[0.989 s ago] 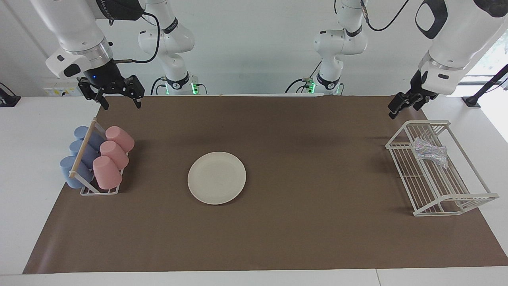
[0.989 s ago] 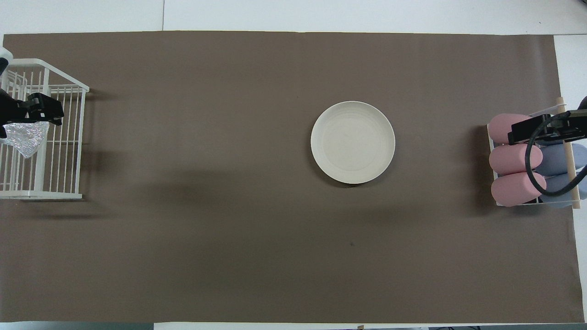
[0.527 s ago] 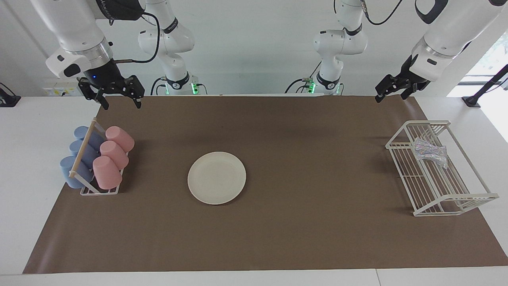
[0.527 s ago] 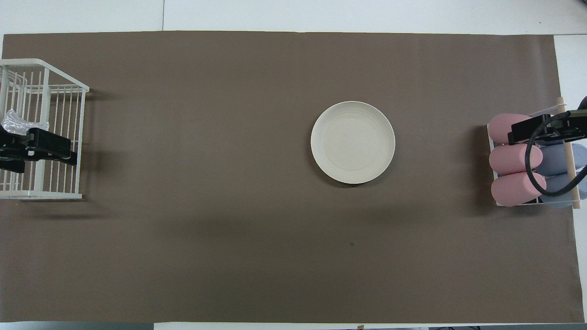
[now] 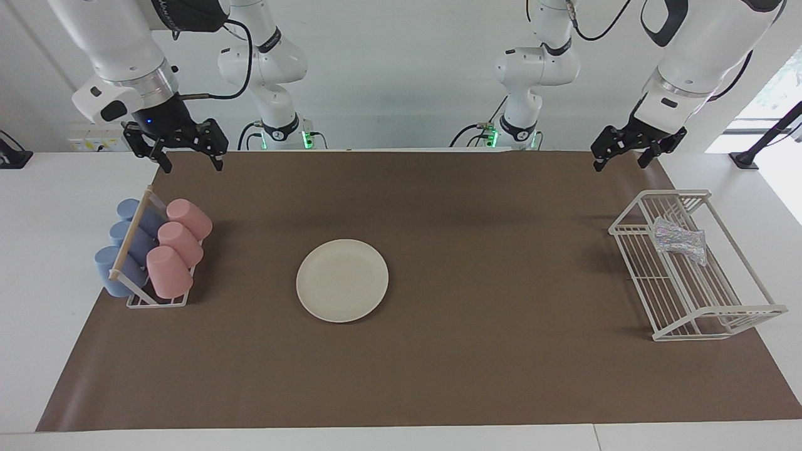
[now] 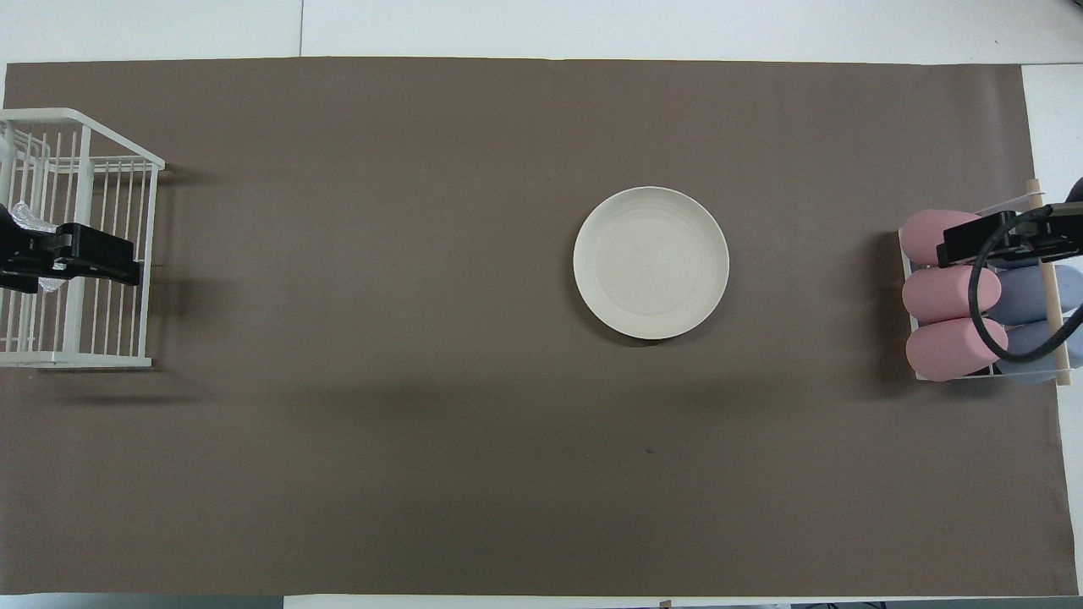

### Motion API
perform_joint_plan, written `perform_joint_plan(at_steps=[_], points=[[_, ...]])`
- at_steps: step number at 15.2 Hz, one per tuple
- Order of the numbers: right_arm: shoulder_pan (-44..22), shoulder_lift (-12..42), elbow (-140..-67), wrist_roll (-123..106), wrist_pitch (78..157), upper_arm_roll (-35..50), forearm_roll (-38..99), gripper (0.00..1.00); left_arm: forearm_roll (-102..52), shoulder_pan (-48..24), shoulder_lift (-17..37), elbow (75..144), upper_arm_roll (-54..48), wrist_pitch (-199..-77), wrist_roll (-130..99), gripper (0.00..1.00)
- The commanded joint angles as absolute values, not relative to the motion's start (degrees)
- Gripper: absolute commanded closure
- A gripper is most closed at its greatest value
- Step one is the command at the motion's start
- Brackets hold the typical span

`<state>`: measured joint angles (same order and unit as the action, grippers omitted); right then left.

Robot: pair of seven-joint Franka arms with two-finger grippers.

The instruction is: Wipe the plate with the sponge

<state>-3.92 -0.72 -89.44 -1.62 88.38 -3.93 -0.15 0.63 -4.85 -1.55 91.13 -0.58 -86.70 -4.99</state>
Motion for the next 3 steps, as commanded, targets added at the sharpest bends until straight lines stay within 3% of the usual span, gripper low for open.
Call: perform_joint_plan(at_steps=[1, 3], points=[[-3.3, -0.4, -88.8, -0.6, 87.9, -3.3, -0.5, 0.0, 1.4, -3.9, -1.2, 90.4, -1.4, -86.9, -4.4, 0.0], [-3.3, -0.4, -88.8, 0.3, 87.8, -3.3, -0.5, 0.0, 1.3, -3.8, -1.2, 90.4, -1.4, -87.0, -4.3, 0.0]])
